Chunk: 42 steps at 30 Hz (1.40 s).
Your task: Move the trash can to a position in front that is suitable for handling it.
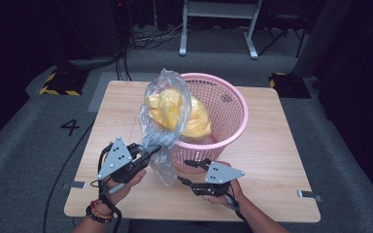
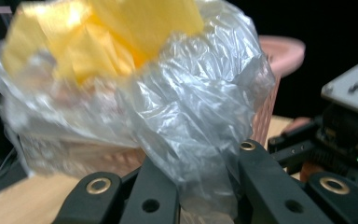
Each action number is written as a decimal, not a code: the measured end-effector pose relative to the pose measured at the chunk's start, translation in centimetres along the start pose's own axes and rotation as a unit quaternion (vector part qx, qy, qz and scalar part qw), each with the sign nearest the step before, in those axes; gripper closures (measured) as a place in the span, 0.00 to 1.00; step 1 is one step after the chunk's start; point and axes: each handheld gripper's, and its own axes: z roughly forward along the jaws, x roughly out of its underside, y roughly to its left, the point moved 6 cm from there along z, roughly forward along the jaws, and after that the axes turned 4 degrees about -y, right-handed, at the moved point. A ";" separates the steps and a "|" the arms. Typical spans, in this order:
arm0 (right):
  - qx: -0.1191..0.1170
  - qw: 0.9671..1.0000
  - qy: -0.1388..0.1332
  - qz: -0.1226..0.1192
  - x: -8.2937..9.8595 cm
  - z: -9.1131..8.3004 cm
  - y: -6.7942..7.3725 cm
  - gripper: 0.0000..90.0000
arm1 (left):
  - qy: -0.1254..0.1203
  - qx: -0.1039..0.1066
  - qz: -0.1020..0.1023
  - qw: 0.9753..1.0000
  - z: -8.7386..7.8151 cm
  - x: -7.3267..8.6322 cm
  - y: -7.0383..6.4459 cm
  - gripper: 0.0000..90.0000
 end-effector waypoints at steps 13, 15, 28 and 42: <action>0.040 0.997 0.032 0.050 3.9 -7.2 -3.5 0.40 | -0.048 -0.079 0.015 0.996 -1.5 0.2 2.6 0.96; 0.063 0.995 0.037 0.061 4.6 -8.5 -4.4 0.40 | -0.050 -0.094 0.010 0.994 -1.6 0.4 3.1 0.96; 0.145 0.982 0.041 0.111 7.1 -12.8 -8.7 0.42 | -0.111 -0.126 0.024 0.986 -1.3 -2.6 4.2 0.97; 0.181 0.973 0.051 0.137 8.7 -14.1 -10.9 0.42 | -0.106 -0.195 0.025 0.975 -3.7 -1.2 7.0 0.97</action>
